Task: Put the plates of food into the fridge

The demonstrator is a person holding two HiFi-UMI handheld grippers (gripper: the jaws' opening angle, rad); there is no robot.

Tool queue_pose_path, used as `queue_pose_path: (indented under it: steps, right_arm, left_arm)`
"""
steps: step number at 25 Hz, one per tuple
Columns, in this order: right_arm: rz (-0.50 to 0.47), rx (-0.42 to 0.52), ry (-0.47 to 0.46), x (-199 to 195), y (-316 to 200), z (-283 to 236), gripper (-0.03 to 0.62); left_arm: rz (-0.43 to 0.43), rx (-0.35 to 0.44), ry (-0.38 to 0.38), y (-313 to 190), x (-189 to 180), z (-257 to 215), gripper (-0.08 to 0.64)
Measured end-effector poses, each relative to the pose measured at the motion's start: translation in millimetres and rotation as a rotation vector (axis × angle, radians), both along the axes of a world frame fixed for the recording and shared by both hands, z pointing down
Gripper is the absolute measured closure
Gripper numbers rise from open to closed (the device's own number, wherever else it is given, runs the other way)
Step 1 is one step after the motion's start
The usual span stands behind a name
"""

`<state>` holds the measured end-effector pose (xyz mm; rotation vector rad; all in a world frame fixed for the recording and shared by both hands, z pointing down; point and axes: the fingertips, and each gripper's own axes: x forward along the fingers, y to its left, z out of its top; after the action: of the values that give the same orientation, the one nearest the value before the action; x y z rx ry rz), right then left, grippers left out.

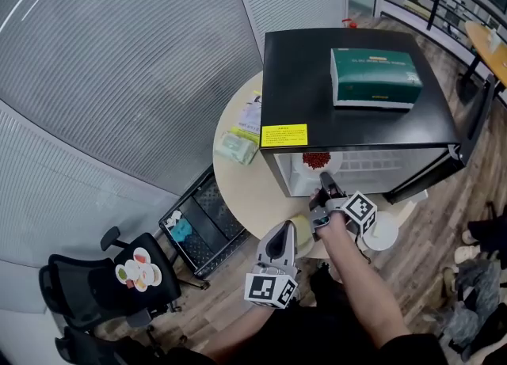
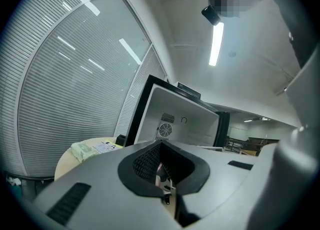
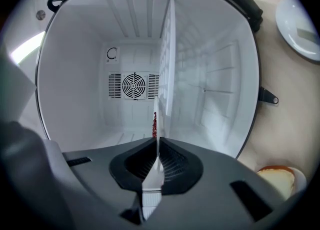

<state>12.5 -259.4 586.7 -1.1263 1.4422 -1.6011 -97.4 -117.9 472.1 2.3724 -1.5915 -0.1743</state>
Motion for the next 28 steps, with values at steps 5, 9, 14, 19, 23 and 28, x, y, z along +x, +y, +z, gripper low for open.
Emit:
queue_pose_path:
  steps: [5,9,14,19,23,28]
  right_arm:
    - [0.019,0.041,0.031,5,0,-9,0.551]
    - [0.014,0.042,0.048,7,2,-7,0.485]
    - [0.016,0.063,0.09,21,37,-13,0.483]
    - [-0.075,0.162,0.439,32,111,-28,0.485]
    - [-0.121,0.286,0.842,38,168,-51,0.562]
    - [-0.063,0.381,1.129,38,233,-95,0.583]
  left_arm:
    - [0.0,-0.004,-0.001,2,0,1,0.557]
    - [-0.003,0.001,-0.002,7,0,-3,0.557]
    - [0.009,0.008,-0.004,17,-1,-4,0.557]
    - [0.02,0.007,-0.01,41,-12,-1,0.557]
    - [0.07,-0.001,-0.014,71,-14,-1,0.557]
    - [0.151,-0.013,-0.009,112,-14,1,0.557]
